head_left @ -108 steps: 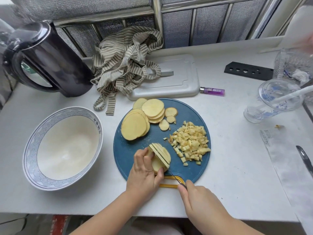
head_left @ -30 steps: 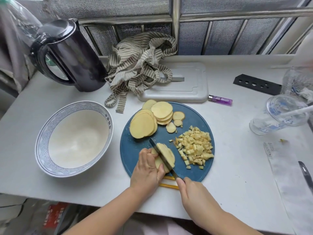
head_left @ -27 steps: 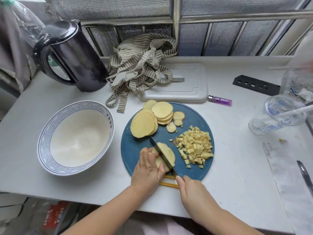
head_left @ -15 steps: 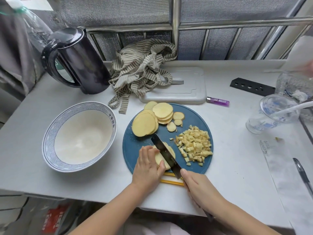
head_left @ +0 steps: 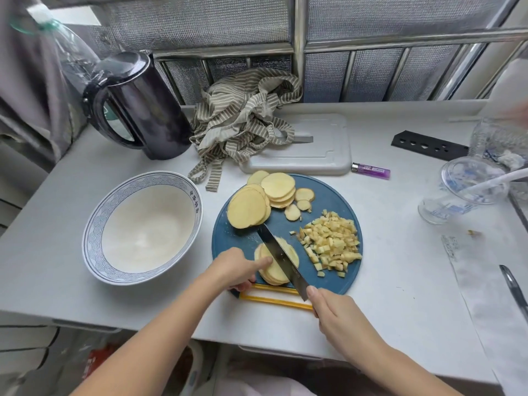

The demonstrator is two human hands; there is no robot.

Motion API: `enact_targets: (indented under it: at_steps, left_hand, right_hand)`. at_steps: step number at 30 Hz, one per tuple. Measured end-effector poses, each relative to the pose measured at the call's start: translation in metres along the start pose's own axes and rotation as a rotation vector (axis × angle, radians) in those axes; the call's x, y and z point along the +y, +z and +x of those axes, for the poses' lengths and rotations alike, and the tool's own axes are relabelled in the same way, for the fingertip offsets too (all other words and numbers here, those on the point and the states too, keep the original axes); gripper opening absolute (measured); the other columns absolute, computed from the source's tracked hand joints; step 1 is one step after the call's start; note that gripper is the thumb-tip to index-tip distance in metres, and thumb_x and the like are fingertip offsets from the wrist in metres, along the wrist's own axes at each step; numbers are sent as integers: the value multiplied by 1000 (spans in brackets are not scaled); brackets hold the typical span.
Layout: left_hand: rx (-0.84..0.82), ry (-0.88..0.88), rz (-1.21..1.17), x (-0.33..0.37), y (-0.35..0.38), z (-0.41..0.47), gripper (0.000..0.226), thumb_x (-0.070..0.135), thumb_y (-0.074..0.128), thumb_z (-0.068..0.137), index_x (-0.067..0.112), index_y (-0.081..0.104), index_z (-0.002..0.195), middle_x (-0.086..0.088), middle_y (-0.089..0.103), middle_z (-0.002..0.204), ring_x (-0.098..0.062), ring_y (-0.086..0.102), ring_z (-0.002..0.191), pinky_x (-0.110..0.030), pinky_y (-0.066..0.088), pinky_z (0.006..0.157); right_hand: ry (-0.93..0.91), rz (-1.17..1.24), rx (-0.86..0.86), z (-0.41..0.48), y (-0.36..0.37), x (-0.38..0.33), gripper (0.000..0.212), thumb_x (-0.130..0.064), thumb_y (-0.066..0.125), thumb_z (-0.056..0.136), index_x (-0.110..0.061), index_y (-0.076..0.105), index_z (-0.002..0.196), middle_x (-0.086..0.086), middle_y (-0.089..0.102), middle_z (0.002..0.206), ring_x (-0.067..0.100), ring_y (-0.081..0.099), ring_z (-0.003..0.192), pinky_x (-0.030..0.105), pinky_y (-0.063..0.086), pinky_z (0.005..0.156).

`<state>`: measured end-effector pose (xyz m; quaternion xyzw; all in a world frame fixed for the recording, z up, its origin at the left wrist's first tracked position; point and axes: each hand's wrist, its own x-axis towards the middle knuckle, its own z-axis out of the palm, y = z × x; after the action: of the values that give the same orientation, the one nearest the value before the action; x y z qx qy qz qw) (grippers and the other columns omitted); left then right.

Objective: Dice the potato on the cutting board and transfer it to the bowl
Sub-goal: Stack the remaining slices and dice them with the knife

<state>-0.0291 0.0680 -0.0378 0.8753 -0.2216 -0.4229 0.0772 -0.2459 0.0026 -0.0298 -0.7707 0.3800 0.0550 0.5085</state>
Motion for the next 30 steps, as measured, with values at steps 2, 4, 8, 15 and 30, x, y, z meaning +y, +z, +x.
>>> enact_targets:
  at_steps: [2, 4, 8, 15, 30]
  left_hand:
    - [-174, -28, -104, 3, -4, 2, 59, 60, 59, 86, 2, 69, 85, -1, 68, 61, -13, 52, 46, -20, 38, 45]
    - [-259, -39, -177, 6, -9, 5, 52, 53, 61, 88, 2, 70, 85, 1, 66, 57, -9, 49, 42, -18, 35, 43]
    - [-356, -64, -220, 11, -17, 7, 41, 46, 63, 89, 7, 68, 80, 3, 65, 55, -6, 49, 41, -15, 34, 44]
    - [-398, -59, -226, 14, -21, 7, 36, 40, 64, 90, 7, 70, 78, 2, 65, 55, -6, 50, 42, -16, 36, 45]
    - [-431, -15, -290, 10, -19, 14, 35, 33, 64, 92, 0, 65, 82, 1, 62, 50, -10, 59, 44, -18, 50, 45]
  right_hand:
    - [-4, -31, 6, 0, 1, -1, 50, -51, 22, 99, -17, 49, 75, -4, 49, 68, 10, 46, 64, 27, 35, 63]
    - [-8, -55, 8, 0, 1, -2, 49, -51, 21, 99, -19, 48, 75, -4, 50, 69, 10, 47, 65, 27, 36, 63]
    - [-14, -62, -2, 0, -1, -4, 47, -49, 21, 100, -21, 47, 73, -5, 50, 68, 10, 47, 65, 27, 36, 64]
    - [-8, -111, -11, 2, 4, 0, 47, -49, 17, 100, -21, 48, 77, -5, 52, 72, 11, 50, 71, 30, 41, 68]
    - [21, -297, -42, 2, 10, -16, 41, -48, 12, 100, -23, 41, 86, -6, 50, 76, 16, 52, 76, 32, 42, 72]
